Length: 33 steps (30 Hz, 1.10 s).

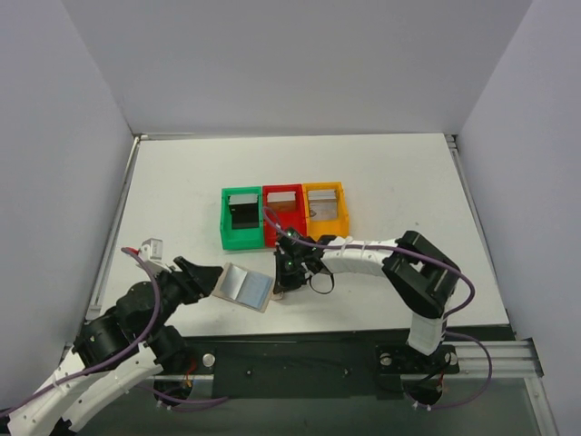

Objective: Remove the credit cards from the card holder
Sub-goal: Pick up the card holder from the center of the board.

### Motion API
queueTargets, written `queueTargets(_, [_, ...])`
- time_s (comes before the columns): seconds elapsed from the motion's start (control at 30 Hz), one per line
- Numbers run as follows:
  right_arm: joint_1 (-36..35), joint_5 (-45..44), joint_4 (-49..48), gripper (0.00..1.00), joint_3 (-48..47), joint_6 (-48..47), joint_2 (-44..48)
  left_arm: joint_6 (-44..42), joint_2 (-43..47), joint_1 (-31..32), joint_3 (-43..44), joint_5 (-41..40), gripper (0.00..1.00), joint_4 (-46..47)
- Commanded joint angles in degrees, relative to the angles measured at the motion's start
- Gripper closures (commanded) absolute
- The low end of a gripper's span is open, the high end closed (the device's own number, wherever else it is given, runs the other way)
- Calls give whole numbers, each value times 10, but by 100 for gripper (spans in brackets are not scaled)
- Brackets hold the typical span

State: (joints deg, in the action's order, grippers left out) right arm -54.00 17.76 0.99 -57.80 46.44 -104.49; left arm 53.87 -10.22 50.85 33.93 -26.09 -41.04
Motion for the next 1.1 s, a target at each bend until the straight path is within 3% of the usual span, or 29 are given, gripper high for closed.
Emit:
queueTargets(0.0, [-1, -5, 19, 100, 20, -5, 37, 8, -3, -2, -1, 9, 35, 7])
queueTargets(0.33, [2, -7, 151, 100, 6, -152, 239, -6, -14, -2, -20, 42, 35, 48])
queueTargets(0.53, [14, 14, 247, 100, -54, -221, 311, -22, -11, -2, -88, 117, 32, 198])
queueTargets(0.73, [35, 73, 294, 100, -116, -234, 358, -13, -22, -2, -147, 204, 27, 423])
queueTargets(1.07, [52, 164, 362, 100, -231, -294, 397, -18, -67, -2, -149, 261, 23, 583])
